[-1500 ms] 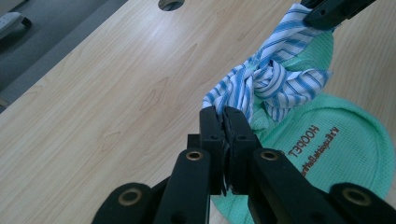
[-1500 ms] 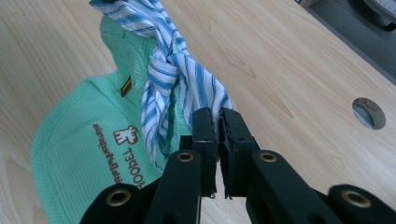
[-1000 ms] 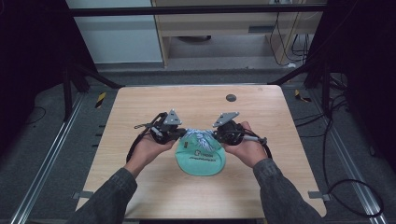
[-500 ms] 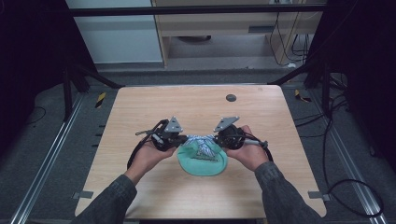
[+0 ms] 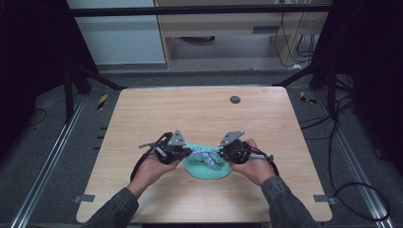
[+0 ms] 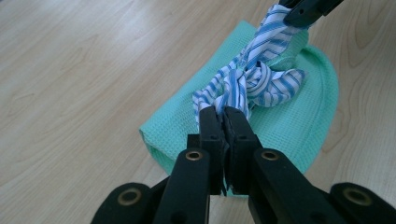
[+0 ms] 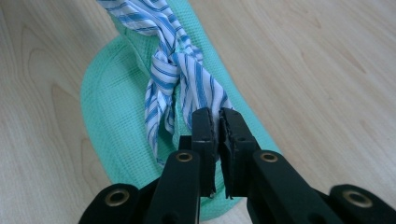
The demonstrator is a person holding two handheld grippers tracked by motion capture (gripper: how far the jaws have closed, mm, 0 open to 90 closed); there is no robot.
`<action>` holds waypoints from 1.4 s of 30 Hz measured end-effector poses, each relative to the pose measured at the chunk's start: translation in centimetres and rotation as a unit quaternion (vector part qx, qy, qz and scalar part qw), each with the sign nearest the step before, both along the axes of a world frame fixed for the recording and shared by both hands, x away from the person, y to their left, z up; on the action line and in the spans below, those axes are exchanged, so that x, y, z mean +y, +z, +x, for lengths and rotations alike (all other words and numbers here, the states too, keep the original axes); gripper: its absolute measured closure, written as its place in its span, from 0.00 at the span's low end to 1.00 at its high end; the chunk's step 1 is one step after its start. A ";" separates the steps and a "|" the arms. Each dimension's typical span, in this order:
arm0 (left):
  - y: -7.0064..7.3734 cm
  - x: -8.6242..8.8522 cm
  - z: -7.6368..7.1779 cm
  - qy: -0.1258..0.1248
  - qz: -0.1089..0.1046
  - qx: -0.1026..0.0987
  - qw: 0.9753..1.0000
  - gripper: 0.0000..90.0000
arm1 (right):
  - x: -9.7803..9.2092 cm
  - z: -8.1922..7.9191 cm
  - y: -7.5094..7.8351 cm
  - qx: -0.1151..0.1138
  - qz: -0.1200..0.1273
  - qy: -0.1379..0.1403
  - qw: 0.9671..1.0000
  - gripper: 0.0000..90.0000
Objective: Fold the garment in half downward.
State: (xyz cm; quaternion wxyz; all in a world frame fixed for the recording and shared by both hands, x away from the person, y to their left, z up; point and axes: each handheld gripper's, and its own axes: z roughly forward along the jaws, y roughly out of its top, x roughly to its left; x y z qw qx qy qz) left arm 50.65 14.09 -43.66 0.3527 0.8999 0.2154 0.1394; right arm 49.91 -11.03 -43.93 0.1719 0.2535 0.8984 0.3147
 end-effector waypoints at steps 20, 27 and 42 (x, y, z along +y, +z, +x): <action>-2.1 0.5 -1.7 -0.008 -0.005 0.009 1.000 0.97 | 0.1 -2.2 -1.7 0.006 0.001 0.006 1.000 0.94; -2.5 0.7 -2.3 -0.010 -0.014 0.010 1.000 0.96 | 0.0 -3.0 -2.2 0.006 0.004 0.006 1.000 0.94; -3.4 1.0 -3.6 -0.024 -0.003 0.008 1.000 0.97 | 0.0 -4.7 -3.0 0.010 -0.006 0.019 1.000 0.95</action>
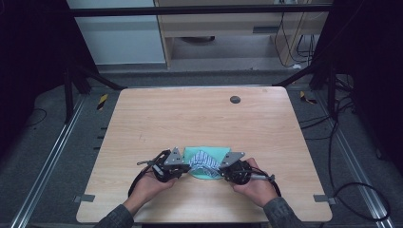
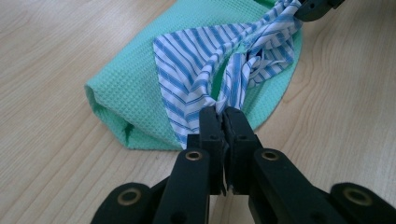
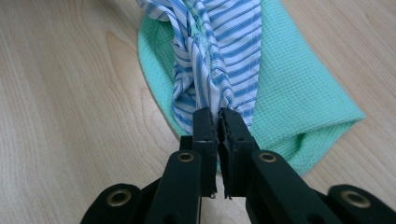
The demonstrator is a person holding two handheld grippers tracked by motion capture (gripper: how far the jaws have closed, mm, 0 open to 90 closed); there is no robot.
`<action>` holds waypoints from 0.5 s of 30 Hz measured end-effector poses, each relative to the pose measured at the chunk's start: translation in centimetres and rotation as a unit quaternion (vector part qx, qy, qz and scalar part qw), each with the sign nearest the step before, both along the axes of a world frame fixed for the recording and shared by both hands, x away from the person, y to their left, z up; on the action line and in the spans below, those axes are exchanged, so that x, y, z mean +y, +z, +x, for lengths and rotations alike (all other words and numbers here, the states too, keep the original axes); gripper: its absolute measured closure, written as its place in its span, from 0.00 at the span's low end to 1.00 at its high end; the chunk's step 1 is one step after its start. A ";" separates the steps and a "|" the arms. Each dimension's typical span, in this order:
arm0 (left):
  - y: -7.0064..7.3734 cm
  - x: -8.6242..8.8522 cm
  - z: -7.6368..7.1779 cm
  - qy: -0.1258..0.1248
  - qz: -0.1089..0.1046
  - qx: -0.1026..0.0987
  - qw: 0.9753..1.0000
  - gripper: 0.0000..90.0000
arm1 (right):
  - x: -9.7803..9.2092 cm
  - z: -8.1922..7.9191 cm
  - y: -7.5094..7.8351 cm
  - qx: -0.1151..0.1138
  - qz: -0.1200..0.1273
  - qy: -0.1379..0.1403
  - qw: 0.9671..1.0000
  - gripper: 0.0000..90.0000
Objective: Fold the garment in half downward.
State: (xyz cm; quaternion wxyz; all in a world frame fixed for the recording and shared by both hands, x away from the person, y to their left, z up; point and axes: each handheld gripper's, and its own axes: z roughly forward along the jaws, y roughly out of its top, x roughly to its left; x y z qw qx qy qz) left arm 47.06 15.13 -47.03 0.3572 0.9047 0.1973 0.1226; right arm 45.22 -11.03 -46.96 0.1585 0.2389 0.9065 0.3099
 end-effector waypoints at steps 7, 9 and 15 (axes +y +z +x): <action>-0.3 0.1 -0.5 -0.006 0.006 0.001 1.000 0.98 | 0.0 -0.6 -0.1 0.001 -0.008 0.007 1.000 0.96; -0.6 0.2 -0.6 -0.008 0.011 0.007 1.000 0.99 | 0.0 -0.8 -0.2 0.002 -0.010 0.011 1.000 0.96; -0.8 0.2 -1.0 -0.005 0.011 0.006 1.000 1.00 | 0.3 -1.3 -0.6 0.004 -0.020 0.018 1.000 0.96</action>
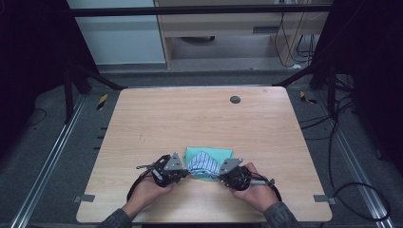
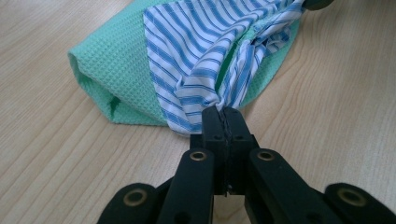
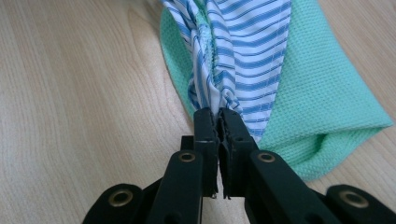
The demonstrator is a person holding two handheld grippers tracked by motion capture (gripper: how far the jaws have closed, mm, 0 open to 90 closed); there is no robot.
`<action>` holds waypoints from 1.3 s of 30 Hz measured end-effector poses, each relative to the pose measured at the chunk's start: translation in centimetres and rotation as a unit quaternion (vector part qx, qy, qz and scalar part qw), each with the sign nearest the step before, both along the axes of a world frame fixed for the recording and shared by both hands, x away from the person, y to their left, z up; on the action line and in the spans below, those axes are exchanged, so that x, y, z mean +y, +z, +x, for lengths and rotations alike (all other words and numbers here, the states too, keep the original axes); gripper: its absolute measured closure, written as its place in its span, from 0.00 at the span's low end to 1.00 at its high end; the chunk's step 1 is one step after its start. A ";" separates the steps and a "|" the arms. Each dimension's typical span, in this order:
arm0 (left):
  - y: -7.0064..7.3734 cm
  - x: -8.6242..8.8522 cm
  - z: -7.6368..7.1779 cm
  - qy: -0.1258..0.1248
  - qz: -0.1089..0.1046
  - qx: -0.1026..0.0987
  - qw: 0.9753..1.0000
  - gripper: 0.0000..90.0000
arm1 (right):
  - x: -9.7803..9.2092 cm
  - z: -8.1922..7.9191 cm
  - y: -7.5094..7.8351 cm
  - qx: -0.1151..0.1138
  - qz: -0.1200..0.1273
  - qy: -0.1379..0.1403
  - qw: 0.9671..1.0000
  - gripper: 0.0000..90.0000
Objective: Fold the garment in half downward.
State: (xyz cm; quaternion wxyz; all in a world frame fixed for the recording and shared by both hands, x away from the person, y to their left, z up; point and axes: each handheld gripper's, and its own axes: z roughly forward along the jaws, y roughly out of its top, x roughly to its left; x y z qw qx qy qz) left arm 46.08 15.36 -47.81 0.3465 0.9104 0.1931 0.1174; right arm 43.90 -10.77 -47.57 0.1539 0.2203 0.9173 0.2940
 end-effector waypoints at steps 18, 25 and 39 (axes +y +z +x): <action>0.1 0.2 -1.6 -0.014 0.018 -0.001 1.000 1.00 | 0.2 -0.8 -0.1 -0.008 -0.025 0.014 1.000 0.96; -0.1 0.2 -2.0 -0.018 0.019 0.009 1.000 1.00 | -0.1 -1.2 0.0 -0.008 -0.029 0.018 0.999 0.96; 2.2 1.1 -1.5 0.018 -0.034 -0.015 0.999 0.77 | -0.9 -1.5 0.7 0.002 -0.011 -0.008 1.000 0.61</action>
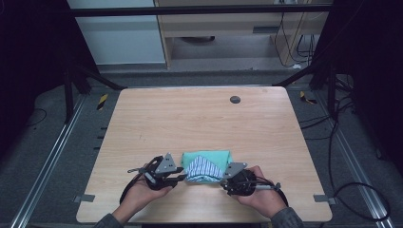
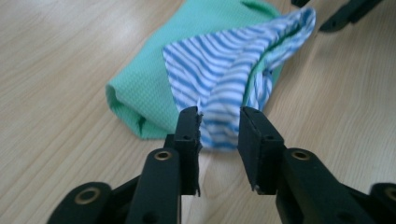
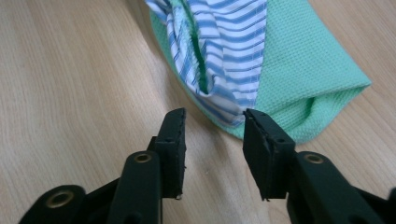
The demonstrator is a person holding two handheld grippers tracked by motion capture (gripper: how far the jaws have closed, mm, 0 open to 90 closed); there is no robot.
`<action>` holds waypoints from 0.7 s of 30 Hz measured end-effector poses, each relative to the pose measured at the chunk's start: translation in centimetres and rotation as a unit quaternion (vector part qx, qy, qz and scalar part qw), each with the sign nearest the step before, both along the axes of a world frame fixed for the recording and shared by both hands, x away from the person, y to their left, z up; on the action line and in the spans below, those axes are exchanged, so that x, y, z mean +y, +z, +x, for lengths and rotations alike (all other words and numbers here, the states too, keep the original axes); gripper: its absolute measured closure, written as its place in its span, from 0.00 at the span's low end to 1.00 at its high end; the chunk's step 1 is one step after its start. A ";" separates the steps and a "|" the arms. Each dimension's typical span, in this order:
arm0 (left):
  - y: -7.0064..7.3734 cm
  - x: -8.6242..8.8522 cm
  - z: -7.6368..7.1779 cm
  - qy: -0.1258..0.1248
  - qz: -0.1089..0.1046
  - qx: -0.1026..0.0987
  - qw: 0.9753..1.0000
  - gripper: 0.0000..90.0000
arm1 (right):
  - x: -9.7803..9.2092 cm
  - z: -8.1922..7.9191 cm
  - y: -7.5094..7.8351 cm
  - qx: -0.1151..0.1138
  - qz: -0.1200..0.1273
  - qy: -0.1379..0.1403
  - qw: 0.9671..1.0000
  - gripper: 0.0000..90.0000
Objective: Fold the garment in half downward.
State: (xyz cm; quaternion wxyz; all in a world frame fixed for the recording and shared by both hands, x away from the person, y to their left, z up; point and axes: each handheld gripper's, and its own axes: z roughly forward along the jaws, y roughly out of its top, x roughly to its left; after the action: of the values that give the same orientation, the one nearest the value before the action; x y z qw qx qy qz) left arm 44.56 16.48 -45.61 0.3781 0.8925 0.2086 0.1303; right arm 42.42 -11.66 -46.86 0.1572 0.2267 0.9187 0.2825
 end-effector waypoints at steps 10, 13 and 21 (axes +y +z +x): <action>-1.1 -3.1 0.6 -0.032 0.026 0.008 0.999 0.81 | 2.0 0.3 0.4 -0.002 0.020 0.020 1.000 0.61; -1.6 -3.2 0.2 -0.040 0.032 0.018 0.999 0.83 | 2.3 0.0 0.0 0.006 0.014 0.030 0.999 0.63; -1.4 -1.5 -0.5 -0.003 0.011 0.009 1.000 0.56 | 0.7 0.0 -0.2 0.012 0.029 0.001 1.000 0.45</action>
State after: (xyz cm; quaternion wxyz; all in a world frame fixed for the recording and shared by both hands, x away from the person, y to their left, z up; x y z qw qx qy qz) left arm 44.07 14.96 -47.03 0.3666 0.8984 0.2082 0.1233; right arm 42.47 -10.92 -47.10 0.1396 0.2334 0.9123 0.3062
